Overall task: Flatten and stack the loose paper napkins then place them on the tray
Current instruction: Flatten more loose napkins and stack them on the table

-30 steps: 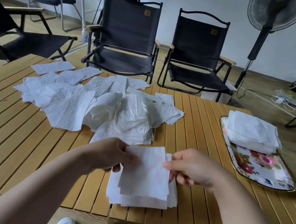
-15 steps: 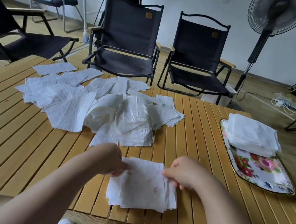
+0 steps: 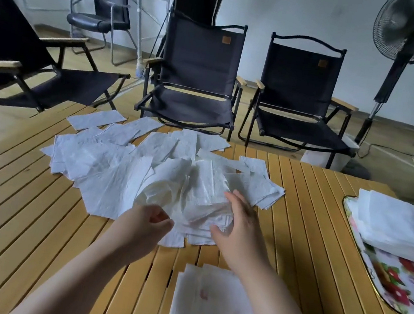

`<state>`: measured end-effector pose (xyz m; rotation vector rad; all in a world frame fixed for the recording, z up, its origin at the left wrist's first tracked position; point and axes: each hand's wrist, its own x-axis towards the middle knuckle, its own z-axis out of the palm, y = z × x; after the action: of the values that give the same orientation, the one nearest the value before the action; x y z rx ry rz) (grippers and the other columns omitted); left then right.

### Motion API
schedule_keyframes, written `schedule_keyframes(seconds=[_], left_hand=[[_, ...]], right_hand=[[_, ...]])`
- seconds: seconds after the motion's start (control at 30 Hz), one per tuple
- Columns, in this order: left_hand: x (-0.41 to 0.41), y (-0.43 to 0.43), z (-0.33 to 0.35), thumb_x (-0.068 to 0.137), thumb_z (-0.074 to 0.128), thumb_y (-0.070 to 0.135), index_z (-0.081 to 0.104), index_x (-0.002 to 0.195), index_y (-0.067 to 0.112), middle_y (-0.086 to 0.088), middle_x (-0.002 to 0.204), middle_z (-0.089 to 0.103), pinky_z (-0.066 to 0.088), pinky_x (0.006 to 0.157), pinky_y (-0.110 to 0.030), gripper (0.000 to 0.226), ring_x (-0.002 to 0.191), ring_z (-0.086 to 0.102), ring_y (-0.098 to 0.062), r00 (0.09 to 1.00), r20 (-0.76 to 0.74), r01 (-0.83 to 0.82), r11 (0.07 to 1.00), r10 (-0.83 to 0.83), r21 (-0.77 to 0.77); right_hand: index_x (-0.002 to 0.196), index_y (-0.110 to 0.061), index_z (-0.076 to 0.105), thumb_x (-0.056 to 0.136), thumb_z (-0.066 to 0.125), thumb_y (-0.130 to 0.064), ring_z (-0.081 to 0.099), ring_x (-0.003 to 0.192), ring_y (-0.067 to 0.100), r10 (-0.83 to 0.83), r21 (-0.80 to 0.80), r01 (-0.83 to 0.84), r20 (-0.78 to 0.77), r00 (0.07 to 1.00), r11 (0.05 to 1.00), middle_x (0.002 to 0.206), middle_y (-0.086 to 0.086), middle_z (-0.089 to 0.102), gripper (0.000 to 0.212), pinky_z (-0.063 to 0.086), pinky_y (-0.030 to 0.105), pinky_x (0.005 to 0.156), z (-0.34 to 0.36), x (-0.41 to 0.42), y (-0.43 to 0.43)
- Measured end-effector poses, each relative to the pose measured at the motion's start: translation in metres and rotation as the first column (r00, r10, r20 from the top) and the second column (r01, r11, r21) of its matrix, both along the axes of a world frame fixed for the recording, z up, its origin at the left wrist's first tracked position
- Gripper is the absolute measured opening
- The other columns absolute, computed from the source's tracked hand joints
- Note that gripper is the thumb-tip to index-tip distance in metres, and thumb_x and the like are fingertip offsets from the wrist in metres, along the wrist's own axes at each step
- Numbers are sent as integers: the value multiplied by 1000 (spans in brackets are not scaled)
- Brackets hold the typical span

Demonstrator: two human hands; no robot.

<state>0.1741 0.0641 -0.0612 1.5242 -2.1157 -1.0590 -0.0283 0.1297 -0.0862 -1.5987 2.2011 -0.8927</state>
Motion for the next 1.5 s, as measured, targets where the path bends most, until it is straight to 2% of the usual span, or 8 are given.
schedule_keyframes(seconds=[0.13,0.5,0.73,0.93,1.17,1.27,1.37,1.5], left_hand=[[3,-10,-5,96,58,35,68,93,29,9,85,71,60,77,-34,12,79,67,-9,1000,-10,-14,1000,14,11],[-4,-1,-6,97,57,36,68,96,29,12,88,70,46,61,-17,13,78,65,-3,997,27,71,997,-70,-26],[-7,9,-3,96,57,34,69,95,30,11,89,71,53,68,-22,13,79,67,-5,996,39,79,996,-78,-43],[-12,13,-3,96,57,32,69,95,27,8,89,71,56,71,-28,13,78,68,-9,996,35,82,996,-81,-33],[-12,7,-8,96,59,33,66,95,33,15,93,68,50,68,-19,7,81,64,-1,996,11,90,992,-89,-85],[-16,6,-9,95,61,34,58,108,35,17,101,63,54,70,-25,13,86,63,-2,994,-61,87,993,-92,-84],[-20,5,-8,91,68,38,52,128,33,12,114,61,53,73,-26,41,98,62,-3,969,-241,61,998,-55,19],[-24,14,4,74,78,44,52,131,35,8,122,68,53,88,-36,63,109,67,-12,806,-591,158,954,24,254]], right_hand=[[156,-36,25,91,67,-43,10,152,9,96,116,-91,-35,995,989,165,-16,12,78,18,30,121,-10,6,-30],[119,-34,56,92,57,-39,44,120,12,86,165,-64,-132,988,984,127,-19,47,28,44,34,100,-9,-1,-7],[101,-30,61,92,66,-38,56,90,9,-118,-60,120,36,992,991,95,-14,56,13,47,22,72,-14,-9,13],[118,-31,53,91,70,-37,61,90,12,-250,-47,259,142,958,965,99,-12,61,32,43,22,65,-16,-9,-1],[96,-18,70,95,64,-18,58,93,14,-266,-314,238,-51,963,919,98,-6,66,6,52,32,73,0,-6,-6],[94,-18,69,95,66,-16,60,91,13,-163,-443,118,-63,985,889,90,-12,64,3,54,37,76,23,-2,5],[97,-20,67,97,66,-20,60,89,-7,-29,-472,43,37,999,881,90,-18,63,2,49,13,71,49,3,27],[99,-18,67,97,65,-20,64,86,-4,95,-418,56,331,939,907,90,-11,72,3,46,10,70,76,0,63]])
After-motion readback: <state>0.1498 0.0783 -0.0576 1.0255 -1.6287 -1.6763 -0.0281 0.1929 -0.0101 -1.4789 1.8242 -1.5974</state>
